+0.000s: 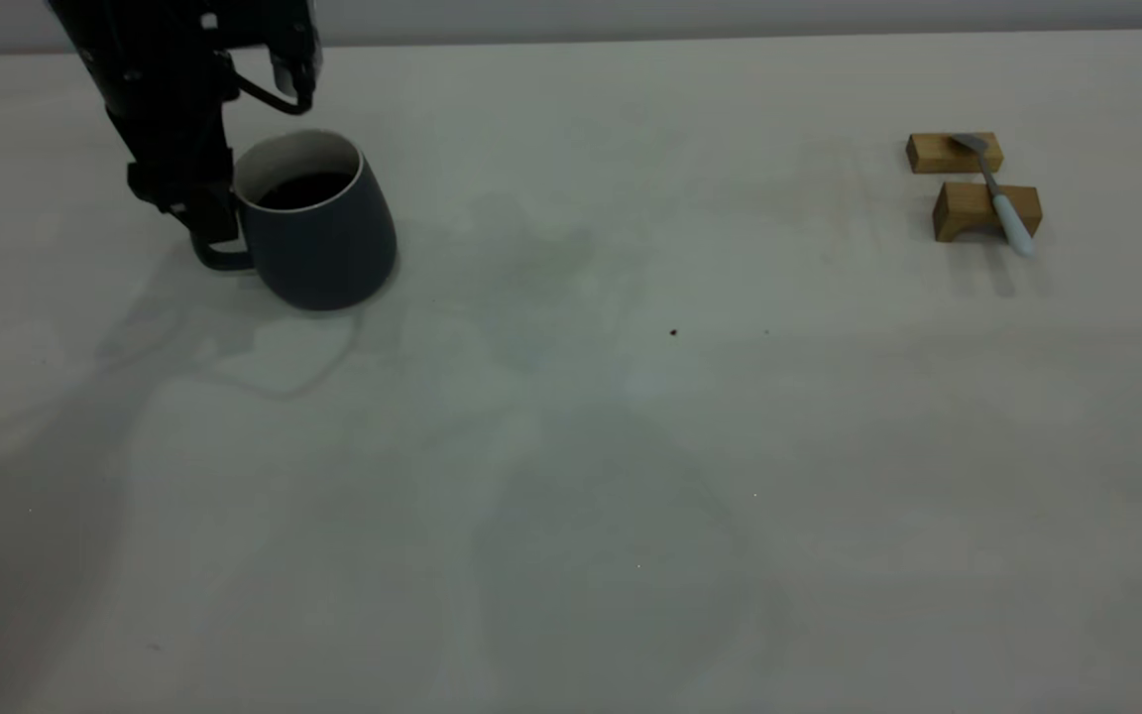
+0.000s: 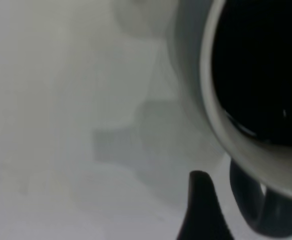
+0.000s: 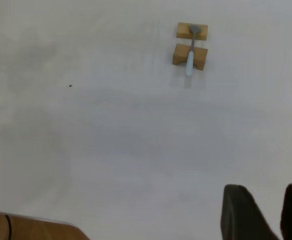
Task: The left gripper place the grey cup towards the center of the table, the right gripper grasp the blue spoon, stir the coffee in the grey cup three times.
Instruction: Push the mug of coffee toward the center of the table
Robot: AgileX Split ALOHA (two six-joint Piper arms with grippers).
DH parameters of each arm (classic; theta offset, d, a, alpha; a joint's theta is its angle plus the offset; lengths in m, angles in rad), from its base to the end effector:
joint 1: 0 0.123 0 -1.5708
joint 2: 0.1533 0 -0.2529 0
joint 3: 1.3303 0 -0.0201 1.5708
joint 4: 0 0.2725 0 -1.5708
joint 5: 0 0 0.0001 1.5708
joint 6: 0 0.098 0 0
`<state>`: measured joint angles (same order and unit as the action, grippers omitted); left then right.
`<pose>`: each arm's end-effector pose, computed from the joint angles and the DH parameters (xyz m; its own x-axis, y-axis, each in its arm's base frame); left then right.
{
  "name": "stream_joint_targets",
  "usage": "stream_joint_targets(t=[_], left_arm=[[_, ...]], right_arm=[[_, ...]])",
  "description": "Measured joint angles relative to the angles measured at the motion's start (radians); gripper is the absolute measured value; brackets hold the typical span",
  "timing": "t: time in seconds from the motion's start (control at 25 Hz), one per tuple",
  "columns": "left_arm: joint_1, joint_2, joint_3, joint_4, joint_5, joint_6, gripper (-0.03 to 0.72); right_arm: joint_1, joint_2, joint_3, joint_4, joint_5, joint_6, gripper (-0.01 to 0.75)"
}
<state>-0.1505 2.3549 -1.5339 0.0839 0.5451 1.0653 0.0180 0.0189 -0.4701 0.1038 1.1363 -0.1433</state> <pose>0.4435 -0.0629 0.0114 -0.2731 0.9583 -0.0838 0.9165 0.2857 0.2800 0.0550 0.0102 0.2685 -0.5488 -0.1088 -0.8288 -0.1509 0.9881 -0.0297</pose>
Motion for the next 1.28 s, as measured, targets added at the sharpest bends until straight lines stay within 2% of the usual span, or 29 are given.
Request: stream_joint_targets(t=[0.16,0.4,0.76,0.96,1.28], left_arm=[[0.000,0.019,0.000,0.004,-0.016,0.001,0.471],[-0.020,0.022,0.000,0.014,-0.021,0.002,0.206],[-0.135,0.023,0.000,0.014,-0.043,-0.005,0.196],[-0.198,0.028,-0.004,0.011,-0.090,-0.039,0.196],[-0.272,0.112,-0.164,-0.006,-0.045,-0.048,0.196]], right_arm=[[0.000,0.000,0.000,0.000,0.000,0.000,0.242],[0.000,0.000,0.000,0.000,0.000,0.000,0.242],[0.000,0.000,0.000,0.000,0.000,0.000,0.242],[0.000,0.000,0.000,0.000,0.000,0.000,0.242],[0.000,0.000,0.000,0.000,0.000,0.000,0.242]])
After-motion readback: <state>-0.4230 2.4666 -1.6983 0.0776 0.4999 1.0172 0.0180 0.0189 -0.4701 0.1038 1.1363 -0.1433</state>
